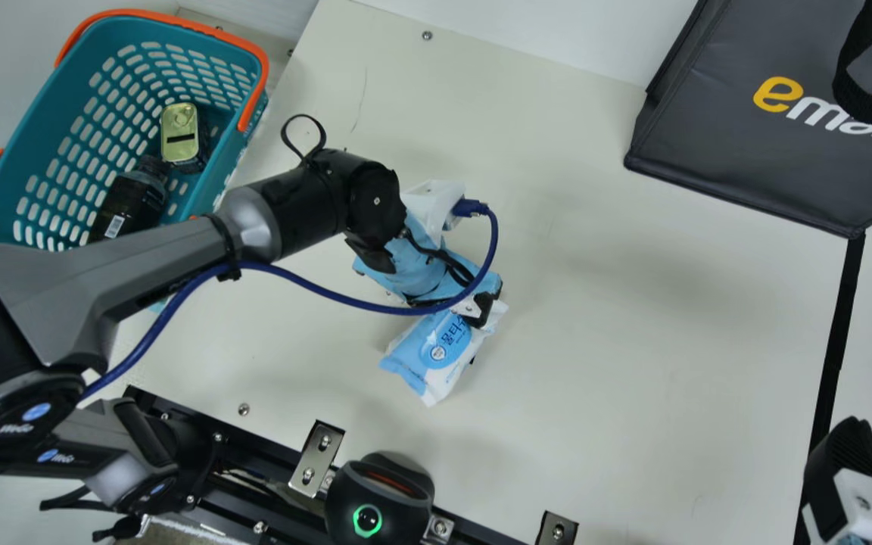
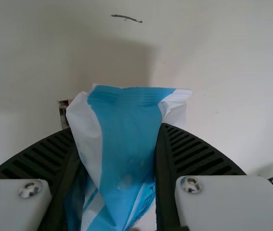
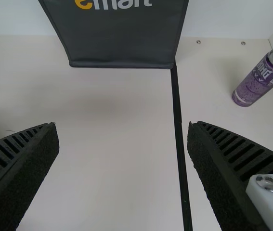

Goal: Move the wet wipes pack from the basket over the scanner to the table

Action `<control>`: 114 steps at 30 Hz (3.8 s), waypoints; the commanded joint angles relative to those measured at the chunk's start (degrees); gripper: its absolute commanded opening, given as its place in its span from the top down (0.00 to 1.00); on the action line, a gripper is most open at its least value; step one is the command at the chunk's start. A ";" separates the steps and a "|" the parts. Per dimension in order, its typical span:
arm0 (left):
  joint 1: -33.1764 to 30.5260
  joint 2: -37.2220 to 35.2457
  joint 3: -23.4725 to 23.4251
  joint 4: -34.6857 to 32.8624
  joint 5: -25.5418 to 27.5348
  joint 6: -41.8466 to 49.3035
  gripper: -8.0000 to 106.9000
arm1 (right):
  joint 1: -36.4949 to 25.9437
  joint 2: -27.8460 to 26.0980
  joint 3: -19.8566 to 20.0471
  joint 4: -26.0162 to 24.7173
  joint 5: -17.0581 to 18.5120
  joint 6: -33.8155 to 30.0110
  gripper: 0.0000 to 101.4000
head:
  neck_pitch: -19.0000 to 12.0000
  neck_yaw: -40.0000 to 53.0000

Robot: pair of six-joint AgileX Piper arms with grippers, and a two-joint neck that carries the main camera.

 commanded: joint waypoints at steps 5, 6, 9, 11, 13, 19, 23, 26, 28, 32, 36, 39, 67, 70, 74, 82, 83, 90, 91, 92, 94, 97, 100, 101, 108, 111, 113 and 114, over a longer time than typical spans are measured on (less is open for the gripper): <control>-0.66 -0.20 0.27 1.40 -1.19 -0.40 0.39 | 0.00 0.00 0.00 0.00 0.00 0.00 0.06 | -1.75 0.23; -0.75 -0.38 0.32 1.83 -1.50 -0.56 0.36 | 0.00 0.00 0.00 0.00 0.00 0.00 0.06 | -1.75 0.23; -0.94 -1.23 0.48 3.70 -2.46 -1.27 0.27 | 0.00 0.00 0.00 0.00 0.00 0.00 0.06 | -1.75 0.23; -0.88 -2.10 0.55 5.23 -2.92 -1.69 0.22 | 0.00 0.00 0.00 0.00 0.00 0.00 0.06 | -1.75 0.23; -0.61 -3.36 0.51 6.89 -3.07 -2.03 0.16 | 0.00 0.00 0.00 0.00 0.00 0.00 0.06 | -1.75 0.23; 1.10 -8.73 -0.48 13.87 -1.16 -2.95 0.15 | 0.00 0.00 0.00 0.00 0.00 0.00 0.06 | -1.75 0.23; 2.73 -12.82 -1.25 19.60 1.33 -3.47 0.15 | 0.00 0.00 0.00 0.00 0.00 0.00 0.06 | -1.75 0.23; 3.98 -15.75 -1.53 23.90 3.13 -3.87 0.15 | 0.00 0.00 0.00 0.00 0.00 0.00 0.06 | -1.75 0.23; 4.82 -17.61 -1.50 26.45 4.19 -4.02 0.15 | 0.00 0.00 0.00 0.00 0.00 0.00 0.06 | -1.75 0.23; 6.66 -21.06 -1.35 30.40 5.70 -4.11 0.15 | 0.00 0.00 0.00 0.00 0.00 0.00 0.06 | -1.75 0.23; 9.04 -24.22 -1.22 31.78 6.14 -3.29 0.15 | 0.00 0.00 0.00 0.00 0.00 0.00 0.06 | -1.75 0.23; 10.92 -26.05 -1.10 32.40 5.81 -2.93 0.15 | 0.00 0.00 0.00 0.00 0.00 0.00 0.06 | -1.75 -2.45; 6.77 -25.76 -1.01 32.04 6.10 -3.91 0.15 | 0.00 0.00 0.00 0.00 0.00 0.00 0.06 | -1.75 -19.77; 3.23 -25.23 -0.66 32.72 5.83 -5.69 0.15 | 0.00 0.00 0.00 0.00 0.00 0.00 0.06 | -1.75 -19.77; -1.76 -24.20 -0.15 33.24 5.08 -8.09 0.15 | 0.00 0.00 0.00 0.00 0.00 0.00 0.06 | -1.75 -19.77; -11.32 -21.56 0.62 35.90 2.44 -13.01 0.50 | 0.00 0.00 0.00 0.00 0.00 0.00 0.06 | -1.75 -19.77; -12.43 -21.13 0.60 36.44 2.25 -13.79 0.55 | 0.00 0.00 0.00 0.00 0.00 0.00 0.06 | -1.75 -19.77; -18.96 -17.93 0.14 39.92 1.79 -19.32 0.96 | 0.00 0.00 0.00 0.00 0.00 0.00 0.06 | -1.75 -19.77; -19.70 -17.47 0.08 40.38 1.79 -20.12 1.00 | 0.00 0.00 0.00 0.00 0.00 0.00 0.06 | -1.75 -19.77; -20.39 -17.01 -0.01 40.75 1.86 -20.88 1.00 | 0.00 0.00 0.00 0.00 0.00 0.00 0.06 | -1.75 -19.77; -21.68 -16.02 -0.12 41.57 1.96 -22.48 1.00 | 0.00 0.00 0.00 0.00 0.00 0.00 0.06 | -1.75 -19.77; -23.28 -14.29 -0.16 42.66 2.17 -24.84 1.00 | 0.00 0.00 0.00 0.00 0.00 0.00 0.06 | -1.75 -19.77; -24.48 -12.26 -0.09 43.48 2.26 -27.13 1.00 | 0.00 0.00 0.00 0.00 0.00 0.00 0.06 | -1.75 -19.77; -24.75 -11.56 -0.02 43.59 2.25 -27.73 1.00 | 0.00 0.00 0.00 0.00 0.00 0.00 0.06 | -1.75 -19.77; -25.10 -5.80 1.02 42.32 1.28 -29.71 1.00 | 0.00 0.00 0.00 0.00 0.00 0.00 0.06 | -1.75 -19.77; -24.99 -3.72 1.48 41.67 0.76 -29.89 1.00 | 0.00 0.00 0.00 0.00 0.00 0.00 0.06 | -1.75 -19.77; -24.92 -2.88 1.57 41.42 0.56 -30.04 1.00 | 0.00 0.00 0.00 0.00 0.00 0.00 0.06 | -1.75 -19.77; -24.89 -2.67 1.57 41.45 0.53 -30.20 1.00 | 0.00 0.00 0.00 0.00 0.00 0.00 0.06 | -1.75 -19.77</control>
